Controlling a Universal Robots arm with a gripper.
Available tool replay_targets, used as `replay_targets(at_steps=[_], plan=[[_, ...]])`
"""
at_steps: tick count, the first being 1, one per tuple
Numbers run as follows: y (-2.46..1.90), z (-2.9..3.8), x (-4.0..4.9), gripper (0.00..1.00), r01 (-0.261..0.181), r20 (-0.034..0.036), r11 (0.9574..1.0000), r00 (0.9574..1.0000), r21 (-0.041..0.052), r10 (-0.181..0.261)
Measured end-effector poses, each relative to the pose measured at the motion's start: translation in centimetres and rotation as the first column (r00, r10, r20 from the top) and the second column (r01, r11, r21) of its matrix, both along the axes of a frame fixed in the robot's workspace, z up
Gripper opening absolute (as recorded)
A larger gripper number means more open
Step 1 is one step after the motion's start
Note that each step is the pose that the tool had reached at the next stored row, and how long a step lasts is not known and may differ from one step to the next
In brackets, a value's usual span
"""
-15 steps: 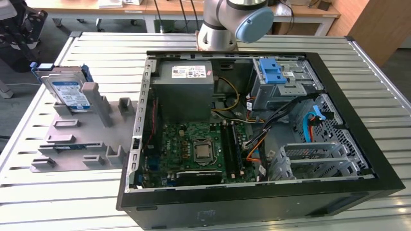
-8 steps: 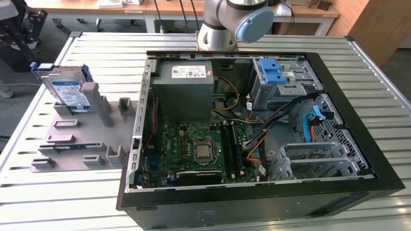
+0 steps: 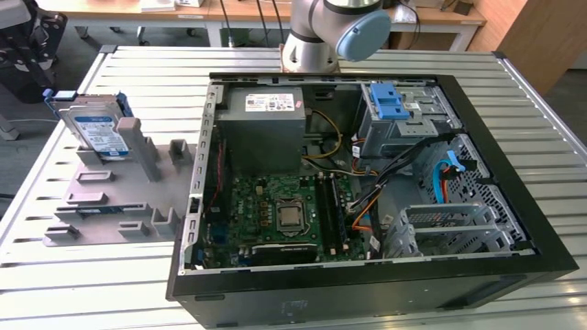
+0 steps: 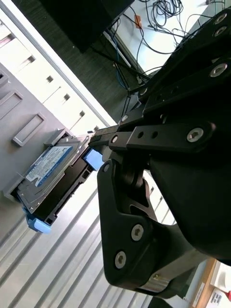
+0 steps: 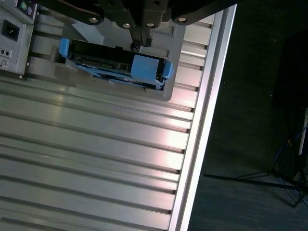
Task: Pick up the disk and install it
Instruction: 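Pick up the disk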
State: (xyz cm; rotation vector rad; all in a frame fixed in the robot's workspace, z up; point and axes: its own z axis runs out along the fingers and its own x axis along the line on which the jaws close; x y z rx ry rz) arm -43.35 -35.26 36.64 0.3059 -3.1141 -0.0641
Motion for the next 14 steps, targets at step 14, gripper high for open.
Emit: replay_targets(at_steps=[14], plan=[[0.00,0.00,-0.06,0.11,-0.052,0.0000,0.9987,0.9987,0.0000,0.052]])
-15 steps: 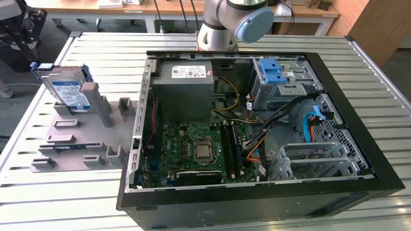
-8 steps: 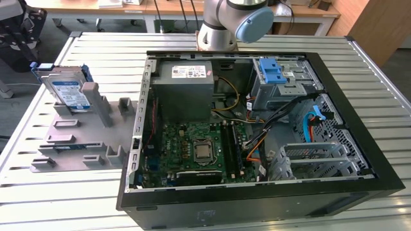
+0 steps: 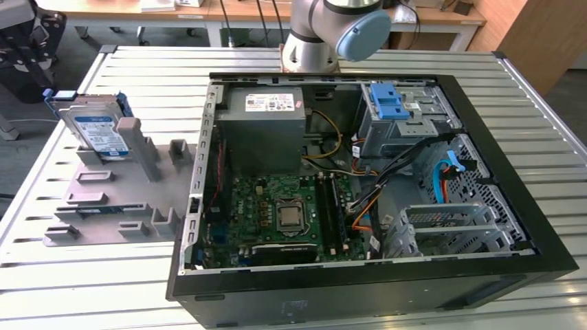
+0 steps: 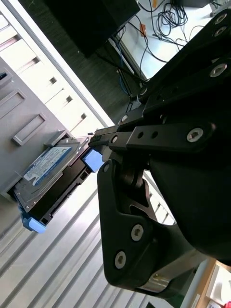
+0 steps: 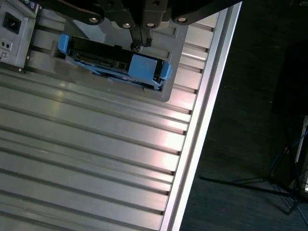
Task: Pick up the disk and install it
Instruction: 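Pick up the disk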
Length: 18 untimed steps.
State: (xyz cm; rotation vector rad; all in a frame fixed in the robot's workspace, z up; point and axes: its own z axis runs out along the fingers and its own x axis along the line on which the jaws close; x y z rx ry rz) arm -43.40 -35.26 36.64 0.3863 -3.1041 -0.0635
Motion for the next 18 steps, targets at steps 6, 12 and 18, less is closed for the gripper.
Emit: replay_targets(at_steps=[6,12,18], plan=[[0.00,0.00,-0.03,0.11,-0.021,0.0000,0.9998,0.9998,0.0000,0.021],[0.00,0.00,-0.05,0.11,-0.038,0.0000,0.9993,0.9993,0.0000,0.038],[0.00,-0.01,-0.05,0.11,-0.060,0.0001,0.9982,0.9982,0.0000,0.060]])
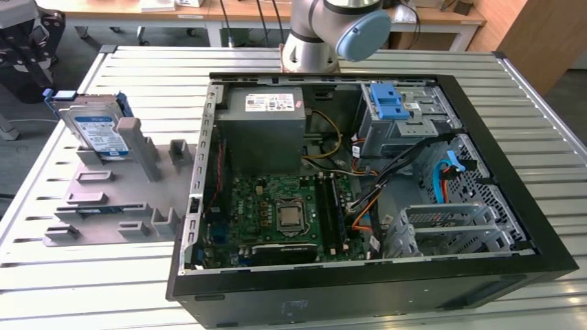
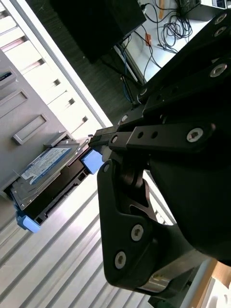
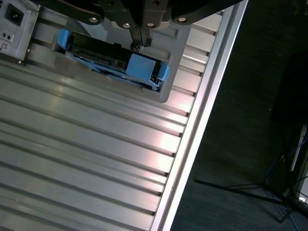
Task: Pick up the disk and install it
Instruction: 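Pick up the disk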
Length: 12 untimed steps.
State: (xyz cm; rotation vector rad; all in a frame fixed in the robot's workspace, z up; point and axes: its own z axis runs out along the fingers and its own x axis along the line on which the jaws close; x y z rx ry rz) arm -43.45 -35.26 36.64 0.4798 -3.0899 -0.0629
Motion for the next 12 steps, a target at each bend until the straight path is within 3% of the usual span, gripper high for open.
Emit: replay_targets(at_steps=[12], plan=[[0.00,0.00,-0.02,0.11,-0.017,-0.0001,0.9998,0.9998,0.0000,0.017]])
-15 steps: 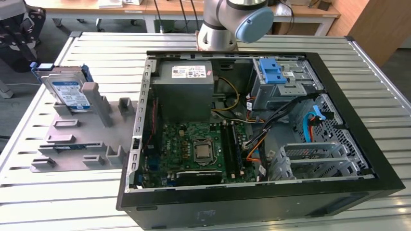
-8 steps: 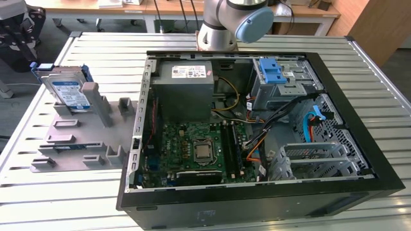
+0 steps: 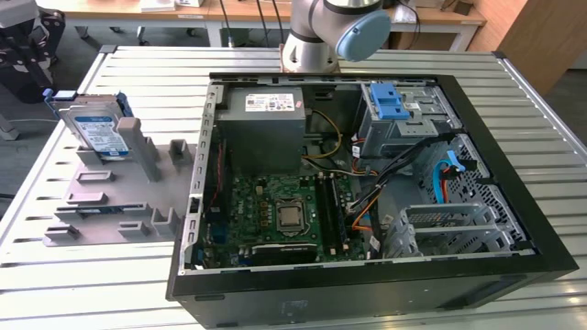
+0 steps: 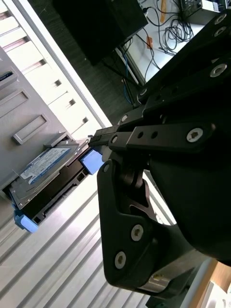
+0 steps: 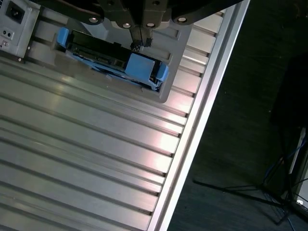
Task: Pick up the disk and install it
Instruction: 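Pick up the disk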
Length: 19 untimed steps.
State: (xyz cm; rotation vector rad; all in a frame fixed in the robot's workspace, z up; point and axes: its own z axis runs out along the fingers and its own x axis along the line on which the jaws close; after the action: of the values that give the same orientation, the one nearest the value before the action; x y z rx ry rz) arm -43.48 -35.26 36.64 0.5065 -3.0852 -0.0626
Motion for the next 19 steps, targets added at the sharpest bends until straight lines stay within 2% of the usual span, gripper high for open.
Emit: replay_targets(at_steps=[7,12,15,19], plan=[[0.00,-0.01,-0.02,0.11,-0.009,0.0001,1.0000,1.0000,0.0001,0.009],[0.00,-0.01,-0.04,0.11,-0.050,0.0001,0.9987,0.9987,0.0001,0.050],[0.00,-0.01,-0.04,0.11,-0.104,0.0000,0.9946,0.9946,0.0000,0.104],[0.00,-0.02,-0.03,0.11,-0.168,0.0000,0.9859,0.9859,0.0000,0.168]])
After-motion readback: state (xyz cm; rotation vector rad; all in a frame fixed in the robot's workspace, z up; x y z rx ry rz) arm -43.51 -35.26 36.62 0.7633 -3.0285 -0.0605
